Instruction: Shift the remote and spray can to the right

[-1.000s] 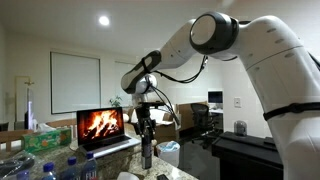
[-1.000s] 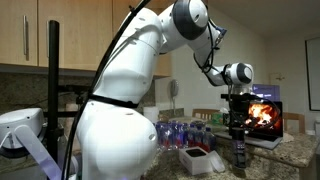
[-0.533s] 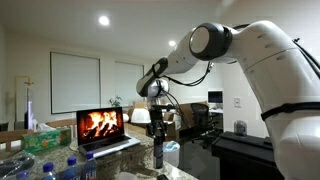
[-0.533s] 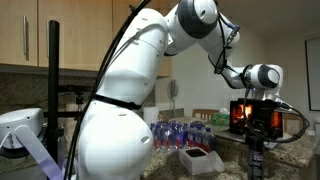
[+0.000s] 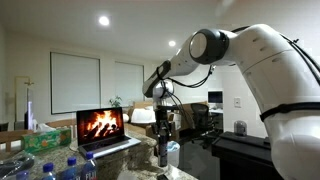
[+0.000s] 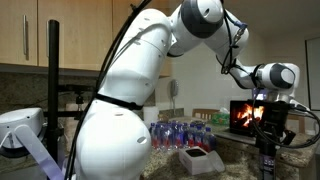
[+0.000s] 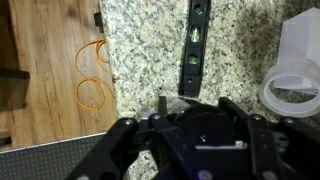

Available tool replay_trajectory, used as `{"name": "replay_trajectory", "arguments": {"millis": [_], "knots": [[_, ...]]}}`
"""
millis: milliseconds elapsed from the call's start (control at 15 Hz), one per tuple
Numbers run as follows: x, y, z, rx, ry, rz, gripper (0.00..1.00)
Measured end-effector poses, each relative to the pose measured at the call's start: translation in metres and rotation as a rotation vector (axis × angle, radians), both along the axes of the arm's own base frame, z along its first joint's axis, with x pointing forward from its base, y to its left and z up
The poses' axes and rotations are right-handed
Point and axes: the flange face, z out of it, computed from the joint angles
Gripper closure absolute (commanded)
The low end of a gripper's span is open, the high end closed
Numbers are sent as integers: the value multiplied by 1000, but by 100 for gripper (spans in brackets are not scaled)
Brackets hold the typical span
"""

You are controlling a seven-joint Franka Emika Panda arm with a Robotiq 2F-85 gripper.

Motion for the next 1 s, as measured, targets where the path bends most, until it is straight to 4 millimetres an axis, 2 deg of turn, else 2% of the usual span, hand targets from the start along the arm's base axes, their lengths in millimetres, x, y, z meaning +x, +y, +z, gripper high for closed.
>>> {"name": "replay_trajectory", "arguments": {"millis": [333, 733, 867, 933, 1000], "knots": [[15, -2, -3, -44, -41, -67, 71], [25, -6, -30, -53, -53, -85, 71], [28, -6, -32, -48, -56, -90, 71], [29, -6, -32, -45, -58, -92, 63], [30, -7, -32, -41, -61, -97, 21]]}}
